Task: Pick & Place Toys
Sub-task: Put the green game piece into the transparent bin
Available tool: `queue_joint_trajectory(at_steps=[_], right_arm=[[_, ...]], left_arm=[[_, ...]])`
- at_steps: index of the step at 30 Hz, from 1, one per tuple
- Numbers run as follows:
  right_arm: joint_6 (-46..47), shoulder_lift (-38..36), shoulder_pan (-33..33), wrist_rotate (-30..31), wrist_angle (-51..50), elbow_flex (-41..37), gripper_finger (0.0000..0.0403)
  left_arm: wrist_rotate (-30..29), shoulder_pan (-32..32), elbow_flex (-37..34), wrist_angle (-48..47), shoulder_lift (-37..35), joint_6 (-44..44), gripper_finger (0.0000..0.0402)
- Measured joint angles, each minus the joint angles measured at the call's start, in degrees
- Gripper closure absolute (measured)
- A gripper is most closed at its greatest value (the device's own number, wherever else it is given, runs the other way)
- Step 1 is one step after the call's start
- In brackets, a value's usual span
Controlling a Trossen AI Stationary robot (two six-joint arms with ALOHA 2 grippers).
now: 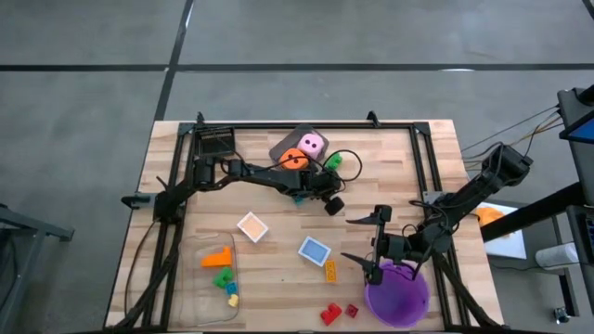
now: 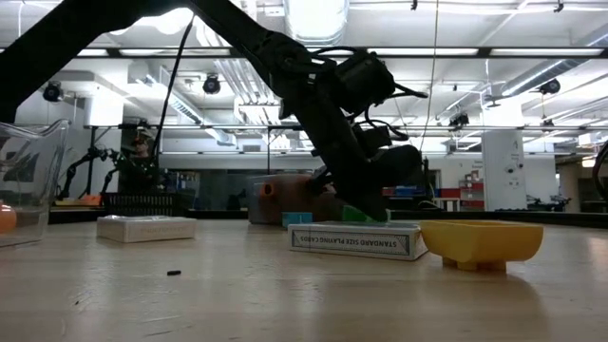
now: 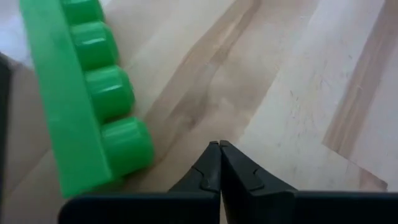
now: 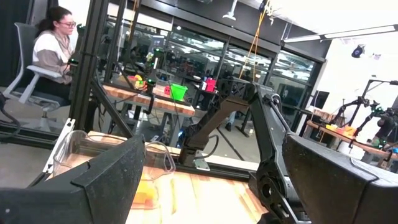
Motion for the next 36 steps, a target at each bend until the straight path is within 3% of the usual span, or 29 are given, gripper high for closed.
queue_joint_trajectory(at_steps=[6, 13, 19, 23, 32, 36], right_arm=[[0.00, 0.00, 0.02, 0.00, -0.27, 0.00, 0.0035], [0.00, 0.00, 0.02, 0.00, -0.46, 0.00, 0.0035], [0.02, 0.00, 0.02, 0.00, -0.46, 0.00, 0.0035], [0.02, 0.00, 0.02, 0.00, -0.46, 0.00, 0.0035], [0.15, 0.00, 0.02, 0.00, -0.88, 0.00, 0.0035], [0.17, 0.00, 0.02, 0.00, -0.94, -0.02, 0.0035]], left_arm=[[-0.32, -0.08, 0.25, -0.80, -0.69, 0.50, 0.0400], [-6.57, -0.08, 0.44, -1.45, -1.42, 0.55, 0.0401], [-6.74, 0.78, 0.27, -1.86, -1.62, 0.74, 0.0391], [-6.95, 0.95, 0.31, -1.97, -1.62, 2.65, 0.0341], [-6.92, 0.67, 0.42, -1.49, -1.62, 3.56, 0.0166], [-7.59, 0.56, 0.42, -1.46, -1.62, 3.57, 0.0110]])
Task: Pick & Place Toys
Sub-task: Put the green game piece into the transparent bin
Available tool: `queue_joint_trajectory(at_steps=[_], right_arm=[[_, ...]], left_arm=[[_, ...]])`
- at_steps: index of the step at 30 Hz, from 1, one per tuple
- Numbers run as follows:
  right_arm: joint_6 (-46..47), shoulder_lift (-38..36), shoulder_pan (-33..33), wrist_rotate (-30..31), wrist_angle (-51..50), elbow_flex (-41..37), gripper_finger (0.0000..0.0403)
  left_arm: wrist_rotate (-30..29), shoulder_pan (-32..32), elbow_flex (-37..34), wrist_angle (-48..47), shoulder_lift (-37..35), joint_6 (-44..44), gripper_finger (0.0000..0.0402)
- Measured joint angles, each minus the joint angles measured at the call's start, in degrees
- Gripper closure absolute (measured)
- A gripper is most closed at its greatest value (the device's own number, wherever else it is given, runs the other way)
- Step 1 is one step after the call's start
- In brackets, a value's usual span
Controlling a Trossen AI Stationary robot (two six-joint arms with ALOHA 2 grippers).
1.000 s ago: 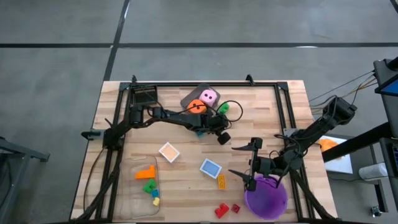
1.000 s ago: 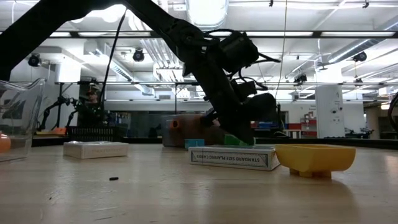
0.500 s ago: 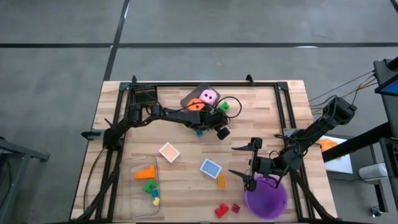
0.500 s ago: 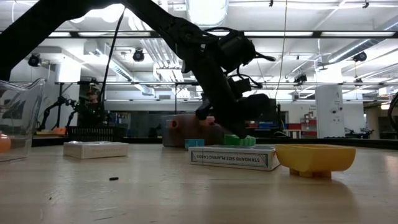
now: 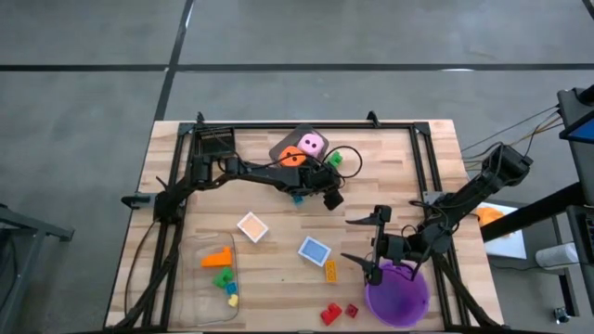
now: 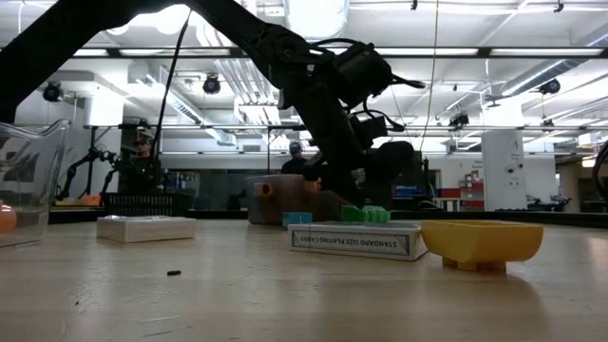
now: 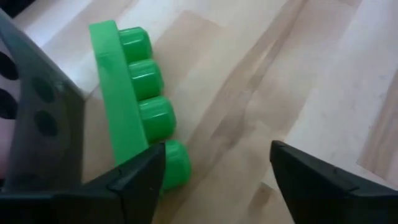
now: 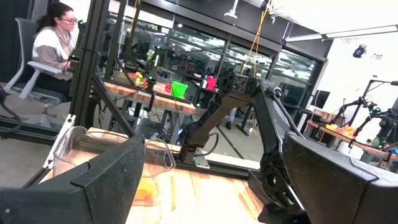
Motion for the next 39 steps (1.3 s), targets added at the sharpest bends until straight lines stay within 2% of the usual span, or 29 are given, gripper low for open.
queue_joint_trajectory(at_steps=[4, 14, 22, 39], right_arm=[[0.00, 0.00, 0.00, 0.00, -0.03, 0.00, 0.0035], [0.41, -0.02, 0.00, -0.02, -0.41, 0.00, 0.0035], [0.48, -0.02, 0.00, -0.01, -0.52, 0.00, 0.0035], [0.48, -0.04, 0.00, -0.02, -0.56, -0.02, 0.0035]], left_arm=[[-2.23, 0.02, 0.00, -0.36, 0.00, 0.01, 0.0089], [-6.42, -0.75, 2.01, -2.27, -0.22, 0.66, 0.0087], [-6.44, 0.88, 1.42, -5.41, -0.22, -0.31, 0.0087], [-4.01, 2.43, 0.91, -4.19, 1.20, 0.74, 0.0087]])
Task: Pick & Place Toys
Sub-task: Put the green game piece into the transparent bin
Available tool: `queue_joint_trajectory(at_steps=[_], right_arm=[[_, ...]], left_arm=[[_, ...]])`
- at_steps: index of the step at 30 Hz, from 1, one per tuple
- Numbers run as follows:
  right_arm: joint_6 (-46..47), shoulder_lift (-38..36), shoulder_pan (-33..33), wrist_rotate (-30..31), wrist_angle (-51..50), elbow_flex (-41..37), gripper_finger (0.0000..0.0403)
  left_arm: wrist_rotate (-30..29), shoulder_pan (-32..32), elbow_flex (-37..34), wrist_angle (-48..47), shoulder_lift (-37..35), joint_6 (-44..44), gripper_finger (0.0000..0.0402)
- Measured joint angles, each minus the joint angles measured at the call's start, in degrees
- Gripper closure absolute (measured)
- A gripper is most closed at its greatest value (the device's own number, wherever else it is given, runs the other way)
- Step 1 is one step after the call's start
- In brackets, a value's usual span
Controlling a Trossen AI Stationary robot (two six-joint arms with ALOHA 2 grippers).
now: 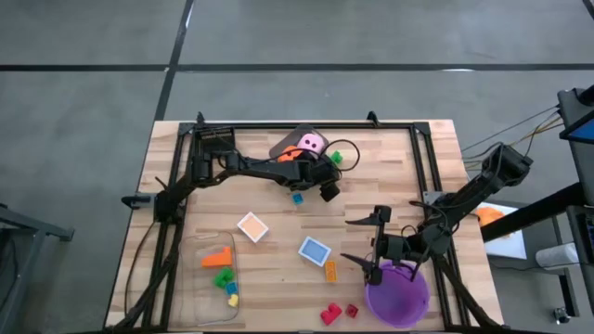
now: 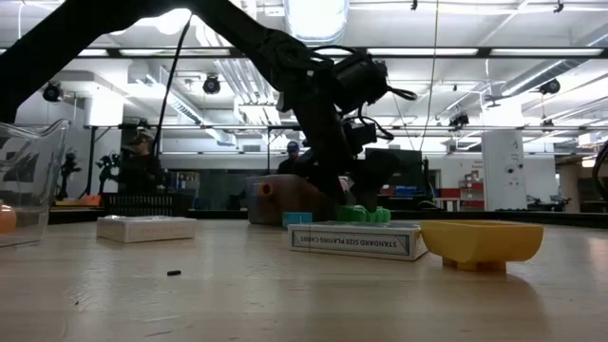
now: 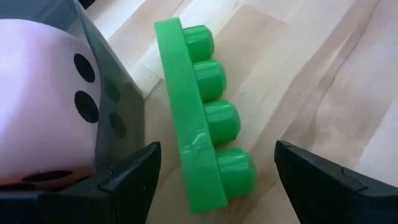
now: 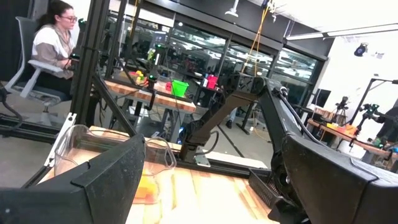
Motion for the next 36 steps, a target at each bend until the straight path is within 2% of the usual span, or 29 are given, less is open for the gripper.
queue_joint_trajectory(at_steps=[4, 7, 12, 18, 21, 24, 30, 33, 36], right_arm=[[-0.02, 0.00, -0.01, 0.00, 0.02, 0.00, 0.0035], [0.00, 0.00, 0.00, 0.00, 0.02, 0.00, 0.0035], [0.00, 0.00, 0.00, 0.00, 0.02, 0.00, 0.0035], [0.00, 0.00, -0.02, 0.00, 0.02, 0.00, 0.0035], [0.00, 0.00, -0.01, 0.02, 0.00, 0.00, 0.0035], [-0.01, 0.00, -0.02, 0.01, 0.00, 0.00, 0.0035], [-0.02, 0.00, 0.00, 0.02, -0.03, 0.00, 0.0035], [0.00, 0.00, 0.00, 0.02, -0.03, 0.00, 0.0035], [-0.02, 0.00, -0.02, 0.02, -0.03, 0.00, 0.0035]], left_arm=[[0.17, 0.00, -0.19, -0.23, 0.06, 0.06, 0.0099], [0.28, 0.00, -0.19, -0.26, 0.09, -0.03, 0.0130], [0.40, 0.00, -0.25, -0.35, 0.17, -0.34, 0.0219], [0.59, 0.00, -0.30, -0.46, -0.02, -0.98, 0.0349], [1.65, 0.01, -0.29, -0.22, -0.28, -1.47, 0.0387], [3.17, -0.04, -0.29, -0.36, -0.37, -1.18, 0.0401], [7.15, -0.92, 0.34, -2.35, -0.42, -0.35, 0.0400], [11.43, -1.52, 0.35, -2.36, -0.52, 0.93, 0.0400], [11.98, -2.21, 0.35, -2.38, -0.53, 1.02, 0.0400]])
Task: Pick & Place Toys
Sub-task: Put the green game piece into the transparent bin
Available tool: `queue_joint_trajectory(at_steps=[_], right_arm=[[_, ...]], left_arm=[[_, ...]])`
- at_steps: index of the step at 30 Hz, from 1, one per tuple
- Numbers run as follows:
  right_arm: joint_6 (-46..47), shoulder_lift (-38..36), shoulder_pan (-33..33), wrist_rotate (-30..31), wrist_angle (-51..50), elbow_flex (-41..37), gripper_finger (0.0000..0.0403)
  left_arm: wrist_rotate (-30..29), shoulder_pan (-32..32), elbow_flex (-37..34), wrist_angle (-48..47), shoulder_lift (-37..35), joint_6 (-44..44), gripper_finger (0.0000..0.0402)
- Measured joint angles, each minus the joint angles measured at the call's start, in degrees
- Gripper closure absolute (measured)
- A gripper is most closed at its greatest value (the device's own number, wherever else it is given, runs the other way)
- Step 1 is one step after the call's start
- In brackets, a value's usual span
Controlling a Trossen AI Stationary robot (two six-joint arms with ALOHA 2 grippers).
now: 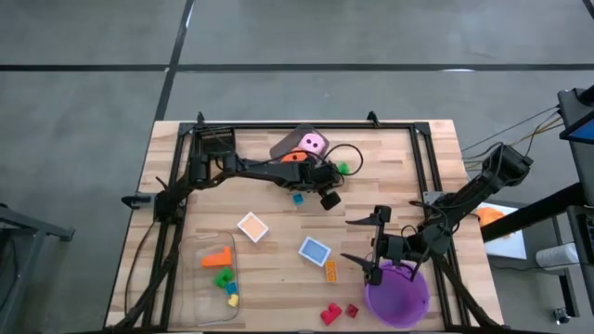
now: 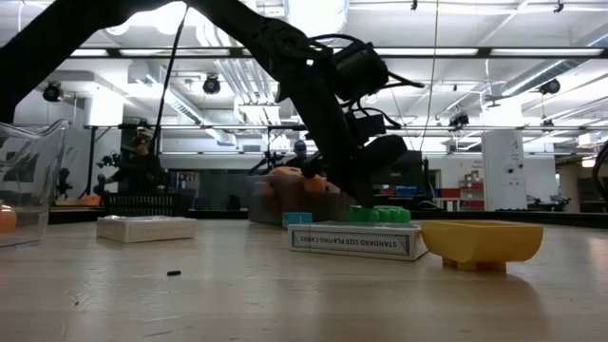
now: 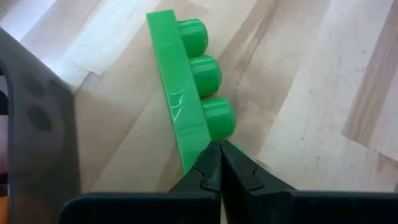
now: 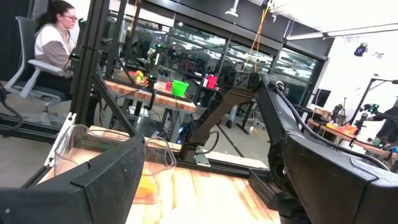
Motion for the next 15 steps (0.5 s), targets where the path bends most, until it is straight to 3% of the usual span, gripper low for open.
queue_joint_trajectory(at_steps=[15], right_arm=[[0.00, 0.02, 0.02, 0.00, -0.21, 0.00, 0.0035]], left_arm=[[4.58, -1.26, -0.46, -2.25, -4.21, 2.52, 0.0401]])
